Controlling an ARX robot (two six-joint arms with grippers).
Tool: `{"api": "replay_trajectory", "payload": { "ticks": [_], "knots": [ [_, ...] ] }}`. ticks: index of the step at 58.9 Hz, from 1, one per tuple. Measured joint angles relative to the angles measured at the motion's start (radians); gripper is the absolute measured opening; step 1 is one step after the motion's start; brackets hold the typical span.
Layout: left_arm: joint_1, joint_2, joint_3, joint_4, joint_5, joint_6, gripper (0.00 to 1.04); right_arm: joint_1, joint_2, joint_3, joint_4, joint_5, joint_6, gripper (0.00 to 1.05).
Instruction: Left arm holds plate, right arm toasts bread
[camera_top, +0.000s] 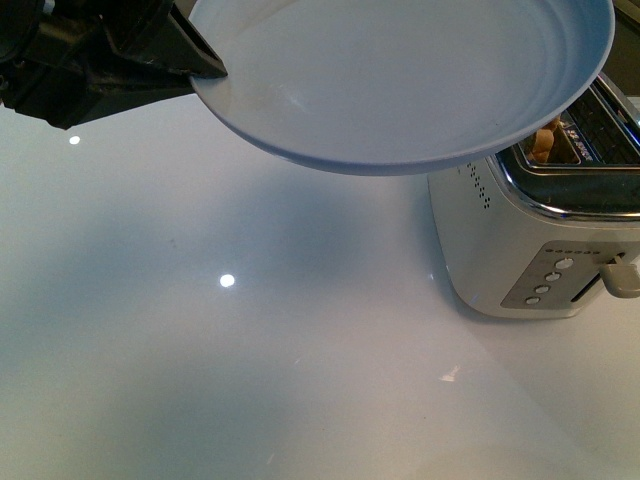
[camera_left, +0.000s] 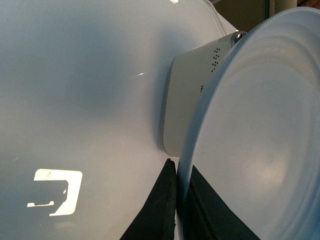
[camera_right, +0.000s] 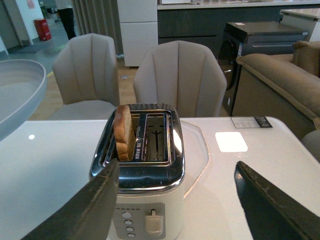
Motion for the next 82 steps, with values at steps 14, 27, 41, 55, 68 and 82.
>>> {"api": "replay_trajectory", "payload": {
  "ticks": [14, 27, 41, 55, 68, 82],
  "knots": [
    [0.015, -0.004, 0.0, -0.004, 0.011, 0.018, 0.03, 0.0, 0.0, 0.0, 0.0, 0.0, 0.0, 0.96],
    [0.098, -0.003, -0.02, -0.006, 0.057, 0.08, 0.03, 0.0, 0.0, 0.0, 0.0, 0.0, 0.0, 0.96],
    [0.277, 0.048, -0.077, 0.059, 0.161, 0.226, 0.03, 0.0, 0.0, 0.0, 0.0, 0.0, 0.0, 0.96],
    [0.499, 0.209, -0.1, 0.132, 0.235, 0.378, 0.03, 0.0, -0.001, 0.0, 0.0, 0.0, 0.0, 0.96],
    [0.63, 0.382, -0.092, 0.194, 0.286, 0.513, 0.03, 0.0, -0.001, 0.0, 0.0, 0.0, 0.0, 0.96],
    [0.74, 0.62, 0.005, 0.216, 0.288, 0.626, 0.03, 0.0, -0.001, 0.0, 0.0, 0.0, 0.0, 0.96]
  ]
}}
